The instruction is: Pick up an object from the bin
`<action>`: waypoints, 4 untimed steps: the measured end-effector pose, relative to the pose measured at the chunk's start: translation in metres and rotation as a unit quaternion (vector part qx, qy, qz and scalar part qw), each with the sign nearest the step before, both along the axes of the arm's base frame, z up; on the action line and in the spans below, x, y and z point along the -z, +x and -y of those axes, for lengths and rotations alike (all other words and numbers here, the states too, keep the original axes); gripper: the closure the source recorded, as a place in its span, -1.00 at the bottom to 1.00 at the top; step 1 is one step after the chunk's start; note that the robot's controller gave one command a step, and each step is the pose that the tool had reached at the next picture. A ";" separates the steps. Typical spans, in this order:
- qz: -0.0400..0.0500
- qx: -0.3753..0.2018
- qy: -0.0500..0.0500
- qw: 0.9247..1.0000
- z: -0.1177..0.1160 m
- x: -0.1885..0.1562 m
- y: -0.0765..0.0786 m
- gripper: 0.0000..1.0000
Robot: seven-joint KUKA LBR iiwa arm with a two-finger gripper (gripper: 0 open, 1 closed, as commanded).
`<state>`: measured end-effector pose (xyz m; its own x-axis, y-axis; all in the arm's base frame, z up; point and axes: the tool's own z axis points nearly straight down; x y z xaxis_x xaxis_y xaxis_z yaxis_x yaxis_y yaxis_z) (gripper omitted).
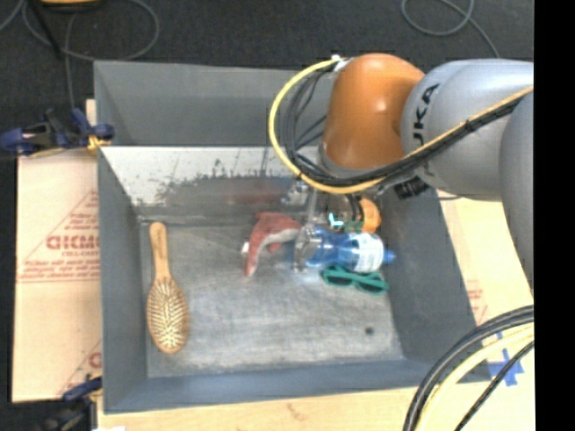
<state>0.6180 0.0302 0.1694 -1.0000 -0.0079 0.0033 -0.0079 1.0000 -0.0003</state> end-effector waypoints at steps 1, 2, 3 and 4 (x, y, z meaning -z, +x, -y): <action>0.004 0.000 0.000 1.000 0.000 -0.004 0.002 -1.00; 0.021 0.032 0.002 0.999 0.013 0.088 0.017 1.00; 0.021 0.032 0.003 0.999 0.013 0.088 0.017 1.00; 0.002 0.043 0.001 0.999 0.012 0.043 0.011 1.00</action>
Offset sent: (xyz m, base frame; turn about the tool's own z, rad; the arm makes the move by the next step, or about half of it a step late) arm 0.0069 -0.0136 -0.0994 0.0678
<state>0.6288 0.0187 0.1266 -0.9970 0.0776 -0.0015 0.0776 0.9970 0.0020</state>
